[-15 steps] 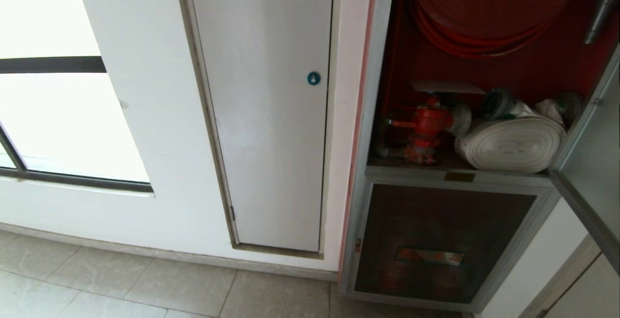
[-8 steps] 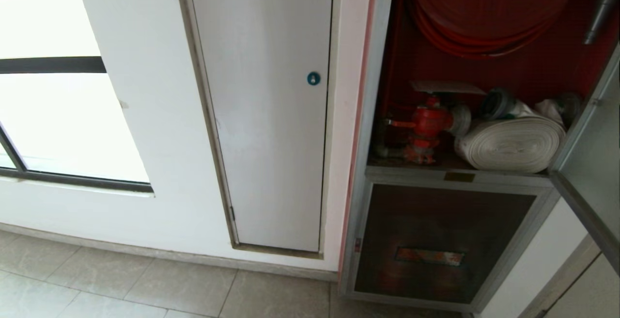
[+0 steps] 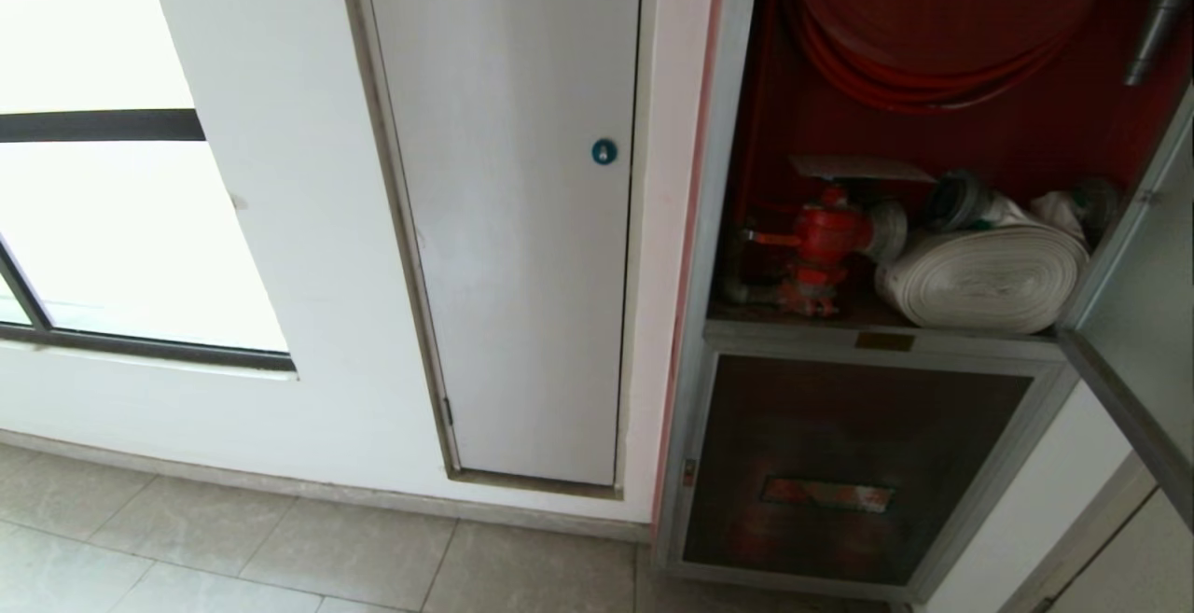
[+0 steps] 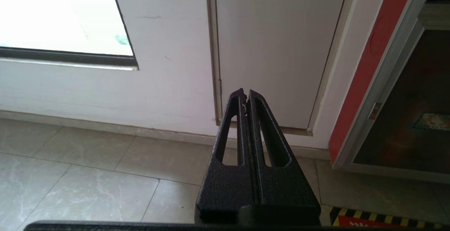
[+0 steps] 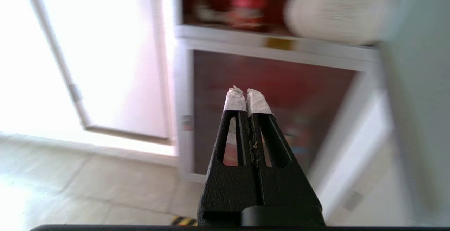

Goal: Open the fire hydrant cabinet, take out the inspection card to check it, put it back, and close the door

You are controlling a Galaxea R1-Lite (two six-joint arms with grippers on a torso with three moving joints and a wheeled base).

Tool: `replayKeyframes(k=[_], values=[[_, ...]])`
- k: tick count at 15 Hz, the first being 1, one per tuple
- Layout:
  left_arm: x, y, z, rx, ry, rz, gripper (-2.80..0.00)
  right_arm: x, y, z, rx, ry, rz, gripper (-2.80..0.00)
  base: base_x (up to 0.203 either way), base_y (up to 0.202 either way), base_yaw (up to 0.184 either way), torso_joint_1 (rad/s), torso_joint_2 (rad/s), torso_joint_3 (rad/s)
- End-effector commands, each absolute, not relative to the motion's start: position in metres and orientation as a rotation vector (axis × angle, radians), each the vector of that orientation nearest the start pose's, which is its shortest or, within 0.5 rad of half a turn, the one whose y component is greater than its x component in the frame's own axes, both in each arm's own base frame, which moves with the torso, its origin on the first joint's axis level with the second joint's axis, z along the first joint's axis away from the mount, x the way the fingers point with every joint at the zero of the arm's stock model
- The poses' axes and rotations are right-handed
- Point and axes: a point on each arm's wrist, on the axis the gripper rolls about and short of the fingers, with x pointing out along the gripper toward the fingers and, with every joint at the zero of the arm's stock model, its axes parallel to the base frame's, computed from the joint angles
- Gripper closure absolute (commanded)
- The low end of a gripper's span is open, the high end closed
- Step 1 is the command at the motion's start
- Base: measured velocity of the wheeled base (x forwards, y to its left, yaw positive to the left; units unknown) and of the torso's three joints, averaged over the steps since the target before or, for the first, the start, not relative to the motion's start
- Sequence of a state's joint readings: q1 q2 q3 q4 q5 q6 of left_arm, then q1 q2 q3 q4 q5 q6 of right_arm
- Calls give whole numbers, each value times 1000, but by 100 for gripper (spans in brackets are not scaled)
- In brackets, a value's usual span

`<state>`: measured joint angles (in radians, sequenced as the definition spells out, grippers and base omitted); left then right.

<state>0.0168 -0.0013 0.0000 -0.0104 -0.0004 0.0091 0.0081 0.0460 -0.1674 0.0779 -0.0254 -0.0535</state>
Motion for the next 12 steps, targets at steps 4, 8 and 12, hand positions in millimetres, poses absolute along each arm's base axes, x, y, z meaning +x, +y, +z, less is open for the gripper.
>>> replayKeyframes(k=[4, 8, 12], values=[[-22, 0, 75, 9, -6, 15, 0, -23, 1, 82, -51, -69, 69, 0, 0, 0, 0, 0, 0, 0], [-22, 0, 75, 9, -6, 17, 0, -23, 1, 75, -69, 3, 39, 0, 0, 0, 0, 0, 0, 0], [-23, 0, 75, 9, -7, 16, 0, -23, 0, 75, -50, 4, 31, 0, 0, 0, 0, 0, 0, 0]])
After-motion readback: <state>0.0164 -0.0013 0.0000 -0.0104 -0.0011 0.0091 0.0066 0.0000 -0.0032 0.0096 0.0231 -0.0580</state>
